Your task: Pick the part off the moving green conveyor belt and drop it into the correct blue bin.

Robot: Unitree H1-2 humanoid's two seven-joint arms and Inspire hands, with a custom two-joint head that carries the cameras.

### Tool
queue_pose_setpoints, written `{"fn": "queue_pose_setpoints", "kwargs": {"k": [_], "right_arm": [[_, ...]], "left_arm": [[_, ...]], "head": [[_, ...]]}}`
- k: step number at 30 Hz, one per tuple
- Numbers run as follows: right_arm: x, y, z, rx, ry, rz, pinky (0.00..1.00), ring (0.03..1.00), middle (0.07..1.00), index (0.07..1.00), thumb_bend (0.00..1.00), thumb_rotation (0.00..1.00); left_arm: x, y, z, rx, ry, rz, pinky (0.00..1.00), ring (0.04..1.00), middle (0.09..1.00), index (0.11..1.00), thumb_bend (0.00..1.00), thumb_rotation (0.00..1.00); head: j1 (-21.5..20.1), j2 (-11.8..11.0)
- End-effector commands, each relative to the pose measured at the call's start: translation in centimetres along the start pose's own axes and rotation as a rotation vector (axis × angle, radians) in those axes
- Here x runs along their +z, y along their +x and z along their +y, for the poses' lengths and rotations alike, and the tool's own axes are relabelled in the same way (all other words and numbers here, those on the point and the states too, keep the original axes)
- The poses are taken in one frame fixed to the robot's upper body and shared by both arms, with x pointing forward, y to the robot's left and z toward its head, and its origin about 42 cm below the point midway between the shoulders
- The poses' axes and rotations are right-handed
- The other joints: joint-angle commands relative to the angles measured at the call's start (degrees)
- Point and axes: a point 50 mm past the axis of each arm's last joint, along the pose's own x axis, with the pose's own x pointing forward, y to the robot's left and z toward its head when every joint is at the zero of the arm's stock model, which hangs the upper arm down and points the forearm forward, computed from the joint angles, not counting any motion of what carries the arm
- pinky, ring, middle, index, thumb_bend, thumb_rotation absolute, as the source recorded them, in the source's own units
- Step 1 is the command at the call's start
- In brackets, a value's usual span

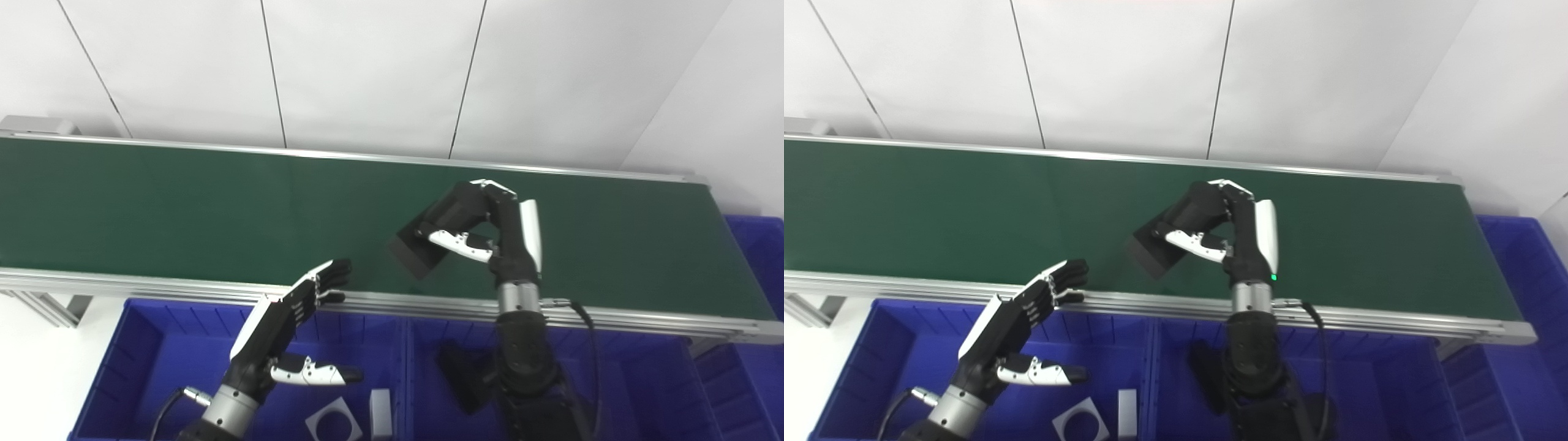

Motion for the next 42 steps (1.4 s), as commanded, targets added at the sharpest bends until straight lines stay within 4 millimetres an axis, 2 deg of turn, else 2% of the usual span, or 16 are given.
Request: {"fn": "queue_pose_setpoints", "kwargs": {"k": [1,4,7,13,16,20,26,28,32,34,36,42], "right_arm": [[1.3,-0.1,-1.3,0.001,-0.006,-0.047,0.36,0.432,0.536,0.471,0.51,0.00],[0.9,-1.4,-2.5,0.005,-0.043,-0.056,0.33,0.418,0.518,0.488,0.51,0.00],[0.4,-3.0,-3.6,0.020,-0.093,-0.034,0.36,0.436,0.531,0.473,0.51,0.00],[-0.6,-5.4,-5.7,0.070,-0.173,0.006,0.37,0.440,0.528,0.475,0.51,0.00],[-0.9,-6.3,-6.4,0.091,-0.239,0.026,0.30,0.406,0.508,0.497,0.51,0.00],[-2.1,-7.3,-7.3,0.159,-0.390,0.125,0.28,0.394,0.492,0.506,0.52,0.00],[-3.6,-7.2,-6.7,0.251,-0.484,0.257,0.22,0.367,0.460,0.514,0.51,0.00],[-4.0,-7.1,-6.4,0.281,-0.511,0.294,0.21,0.394,0.493,0.493,0.51,0.00],[-4.7,-6.7,-5.9,0.333,-0.573,0.343,0.22,0.401,0.506,0.486,0.52,0.00],[-5.2,-6.3,-5.4,0.376,-0.634,0.374,0.27,0.368,0.471,0.544,0.51,0.00],[-5.6,-6.0,-4.9,0.410,-0.678,0.385,0.31,0.367,0.473,0.560,0.51,0.00],[-6.0,-6.0,-4.2,0.523,-0.773,0.431,0.33,0.379,0.471,0.542,0.51,0.00]], "left_arm": [[1.5,0.8,0.0,-0.010,0.025,-0.059,0.79,0.871,0.890,0.868,0.81,0.26],[1.7,0.7,-0.1,-0.008,0.029,-0.057,0.80,0.872,0.886,0.865,0.81,0.25],[2.0,0.5,-0.3,-0.006,0.030,-0.052,0.79,0.869,0.883,0.864,0.81,0.24],[2.1,0.4,-0.7,-0.011,0.023,-0.041,0.80,0.871,0.886,0.860,0.82,0.22],[2.2,0.3,-0.9,-0.012,0.018,-0.032,0.81,0.878,0.893,0.864,0.82,0.22],[1.9,0.4,-0.9,-0.033,0.065,-0.028,0.81,0.878,0.889,0.870,0.82,0.25],[1.9,0.4,-1.0,-0.036,0.066,-0.022,0.82,0.886,0.895,0.868,0.81,0.21],[1.9,0.4,-1.0,-0.033,0.066,-0.024,0.82,0.885,0.895,0.868,0.81,0.22],[1.8,0.4,-1.0,-0.030,0.068,-0.026,0.82,0.880,0.890,0.864,0.82,0.23],[1.8,0.4,-1.0,-0.033,0.066,-0.025,0.83,0.885,0.895,0.868,0.81,0.23],[1.8,0.4,-0.9,-0.036,0.059,-0.024,0.83,0.889,0.898,0.871,0.81,0.23],[1.9,0.3,-0.8,-0.034,0.061,-0.023,0.83,0.887,0.898,0.872,0.81,0.22]], "head": [[0.30,0.37],[0.93,0.50],[2.36,0.61],[3.89,0.61],[4.49,0.45],[5.12,0.15],[4.95,-0.19],[4.93,-0.11],[4.09,-0.43],[3.90,-0.42],[3.76,-0.36],[3.21,-0.18]]}}
